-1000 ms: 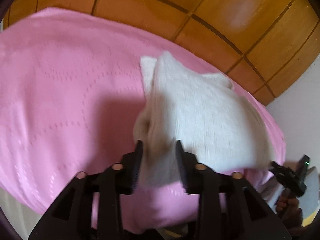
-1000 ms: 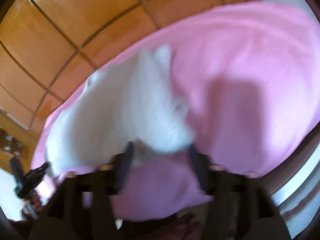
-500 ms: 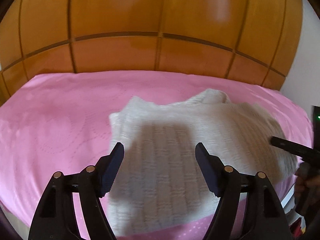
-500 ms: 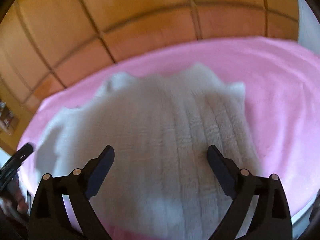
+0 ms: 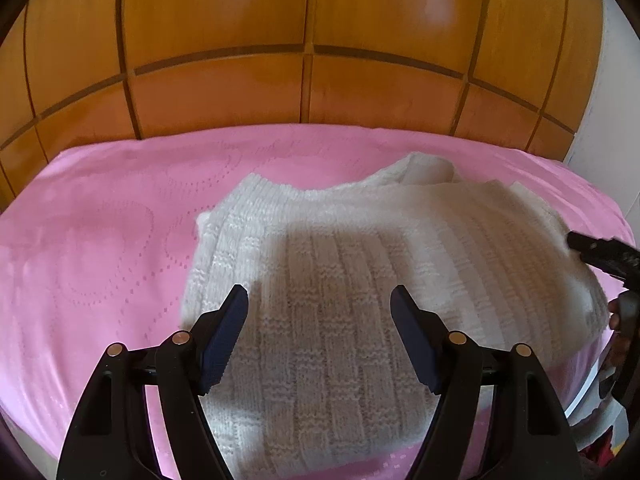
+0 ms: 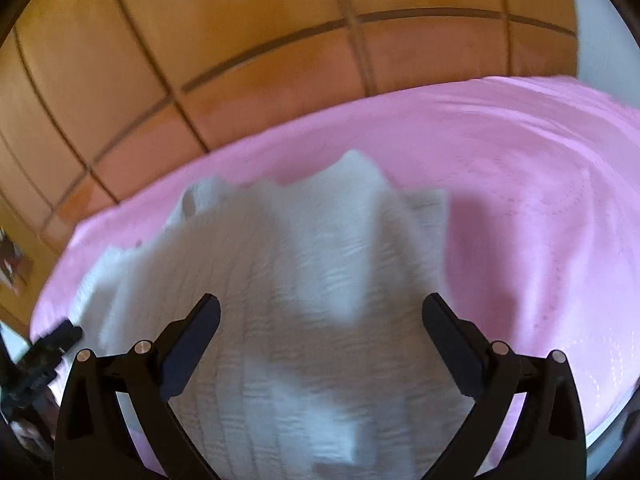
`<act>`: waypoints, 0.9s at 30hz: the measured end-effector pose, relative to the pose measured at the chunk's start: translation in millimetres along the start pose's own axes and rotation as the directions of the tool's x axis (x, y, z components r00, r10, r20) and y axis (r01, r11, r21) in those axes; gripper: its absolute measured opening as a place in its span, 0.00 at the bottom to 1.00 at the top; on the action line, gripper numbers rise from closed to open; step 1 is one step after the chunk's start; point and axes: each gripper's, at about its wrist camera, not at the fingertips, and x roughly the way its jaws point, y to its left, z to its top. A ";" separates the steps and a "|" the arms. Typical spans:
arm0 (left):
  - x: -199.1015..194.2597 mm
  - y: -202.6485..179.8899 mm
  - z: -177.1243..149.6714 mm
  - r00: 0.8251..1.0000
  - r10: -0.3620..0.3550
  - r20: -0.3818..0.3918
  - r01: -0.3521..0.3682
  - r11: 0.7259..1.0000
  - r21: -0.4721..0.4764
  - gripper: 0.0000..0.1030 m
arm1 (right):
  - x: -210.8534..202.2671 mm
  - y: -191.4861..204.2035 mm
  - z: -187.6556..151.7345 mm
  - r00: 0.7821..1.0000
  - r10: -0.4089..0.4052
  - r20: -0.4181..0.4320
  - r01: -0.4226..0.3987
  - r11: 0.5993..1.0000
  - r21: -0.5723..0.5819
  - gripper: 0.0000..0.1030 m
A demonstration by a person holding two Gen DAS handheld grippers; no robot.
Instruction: Fold small clothes
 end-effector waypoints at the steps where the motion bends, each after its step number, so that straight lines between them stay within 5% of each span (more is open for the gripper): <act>1: 1.2 0.6 -0.2 1.000 0.002 -0.003 -0.002 1.000 -0.004 0.70 | -1.6 -7.5 0.9 1.000 0.014 0.010 -0.014 1.000 0.023 0.98; 13: 20.9 5.3 -4.8 0.999 -0.001 -0.051 0.000 1.000 -0.021 0.73 | 8.1 -73.9 -12.7 0.989 0.146 -0.032 -0.133 0.958 0.254 0.98; 16: 28.1 9.4 -5.8 0.998 -0.015 -0.067 0.012 0.999 -0.048 0.74 | 6.9 -62.3 -11.7 0.977 0.199 -0.077 -0.179 0.960 0.214 0.83; 21: 34.1 13.3 -6.7 0.997 -0.038 -0.069 0.034 0.997 -0.065 0.75 | 10.8 -47.0 -8.7 0.969 0.198 -0.147 -0.170 0.969 0.181 0.39; 27: 33.0 22.9 -7.9 0.994 -0.095 -0.060 0.089 0.992 -0.089 0.75 | -21.1 -11.1 12.9 0.968 0.222 -0.115 -0.212 0.972 0.099 0.31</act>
